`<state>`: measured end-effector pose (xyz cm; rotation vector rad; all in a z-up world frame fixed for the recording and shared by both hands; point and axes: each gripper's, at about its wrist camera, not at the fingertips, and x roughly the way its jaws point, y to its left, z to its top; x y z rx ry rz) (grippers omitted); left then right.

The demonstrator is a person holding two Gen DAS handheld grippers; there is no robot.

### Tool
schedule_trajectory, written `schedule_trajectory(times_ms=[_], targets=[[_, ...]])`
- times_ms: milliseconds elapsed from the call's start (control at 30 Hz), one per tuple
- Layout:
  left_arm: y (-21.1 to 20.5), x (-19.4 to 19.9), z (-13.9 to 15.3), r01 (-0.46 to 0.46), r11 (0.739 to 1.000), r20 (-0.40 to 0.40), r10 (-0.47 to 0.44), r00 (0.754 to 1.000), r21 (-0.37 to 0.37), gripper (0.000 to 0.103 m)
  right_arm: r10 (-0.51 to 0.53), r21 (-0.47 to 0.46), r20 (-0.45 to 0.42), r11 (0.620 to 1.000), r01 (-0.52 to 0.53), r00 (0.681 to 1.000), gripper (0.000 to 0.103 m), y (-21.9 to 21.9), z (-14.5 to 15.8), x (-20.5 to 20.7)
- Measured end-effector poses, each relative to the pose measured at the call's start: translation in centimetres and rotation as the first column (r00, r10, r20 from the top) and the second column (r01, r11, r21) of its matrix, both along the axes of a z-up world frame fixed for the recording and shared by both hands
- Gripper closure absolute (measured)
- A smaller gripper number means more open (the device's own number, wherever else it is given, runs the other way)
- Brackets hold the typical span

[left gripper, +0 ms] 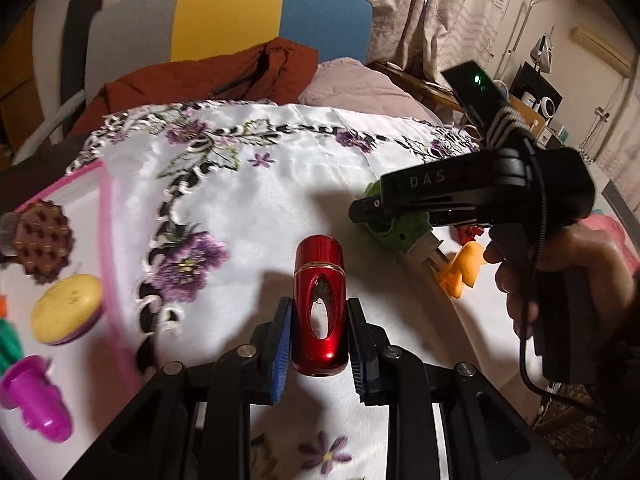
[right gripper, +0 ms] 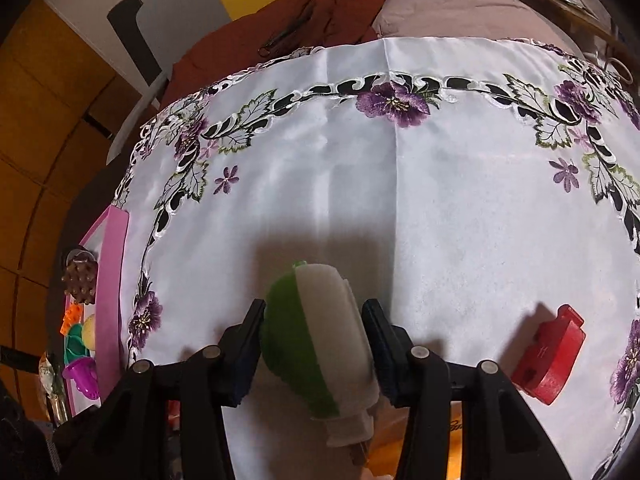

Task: Organize rigid objects
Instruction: 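Carry the red cylinder toward the tray with the left gripper while the right gripper holds the green device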

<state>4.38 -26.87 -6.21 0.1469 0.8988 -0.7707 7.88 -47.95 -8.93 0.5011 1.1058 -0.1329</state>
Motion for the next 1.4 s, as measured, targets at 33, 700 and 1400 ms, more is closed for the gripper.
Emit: schedule_trajectory(times_ms=[33, 700, 1400], targets=[[0.4, -0.1, 0.4, -0.006, 1.0, 0.004, 0.006, 1.0, -0.002, 0.077, -0.003, 0.003, 0.0, 1.0, 0.003, 1.0, 0.054, 0.0, 0.0, 0.0], [7.7, -2.2, 5.3, -0.108, 0.992, 0.063, 0.112, 0.992, -0.058, 0.077, 0.012, -0.015, 0.006, 1.0, -0.012, 1.0, 0.054, 0.1, -0.1, 0.2], [21.3, -1.0, 4.1, -0.365, 0.928, -0.005, 0.365, 0.931, -0.078, 0.077, 0.068, -0.129, -0.001, 0.989, -0.068, 0.998, 0.053, 1.5, -0.3, 0.4]])
